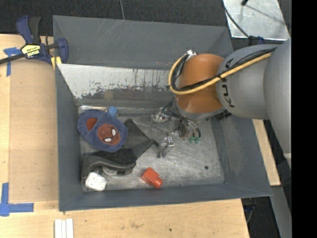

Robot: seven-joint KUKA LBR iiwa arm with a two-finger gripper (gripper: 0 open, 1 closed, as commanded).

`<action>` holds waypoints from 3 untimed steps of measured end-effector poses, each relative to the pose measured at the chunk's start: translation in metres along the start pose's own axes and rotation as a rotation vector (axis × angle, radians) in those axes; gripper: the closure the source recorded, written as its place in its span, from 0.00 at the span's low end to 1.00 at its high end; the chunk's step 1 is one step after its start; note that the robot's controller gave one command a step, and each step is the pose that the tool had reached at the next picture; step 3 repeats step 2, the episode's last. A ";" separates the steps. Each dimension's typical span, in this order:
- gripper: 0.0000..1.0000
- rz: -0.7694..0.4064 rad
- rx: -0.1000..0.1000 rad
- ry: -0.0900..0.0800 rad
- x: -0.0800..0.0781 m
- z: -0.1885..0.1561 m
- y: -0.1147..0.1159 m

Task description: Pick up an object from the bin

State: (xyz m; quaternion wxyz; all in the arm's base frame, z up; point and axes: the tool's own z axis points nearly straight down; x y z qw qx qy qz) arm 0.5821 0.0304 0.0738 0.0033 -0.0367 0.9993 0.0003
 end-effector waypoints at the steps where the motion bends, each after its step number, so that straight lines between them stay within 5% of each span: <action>1: 1.00 0.002 0.000 -0.020 -0.004 -0.006 -0.001; 2: 1.00 -0.144 0.001 -0.007 -0.013 -0.167 0.015; 3: 1.00 -0.144 0.001 -0.007 -0.013 -0.167 0.015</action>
Offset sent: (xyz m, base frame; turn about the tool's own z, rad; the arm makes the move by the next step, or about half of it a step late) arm 0.0000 0.0000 0.0000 0.0000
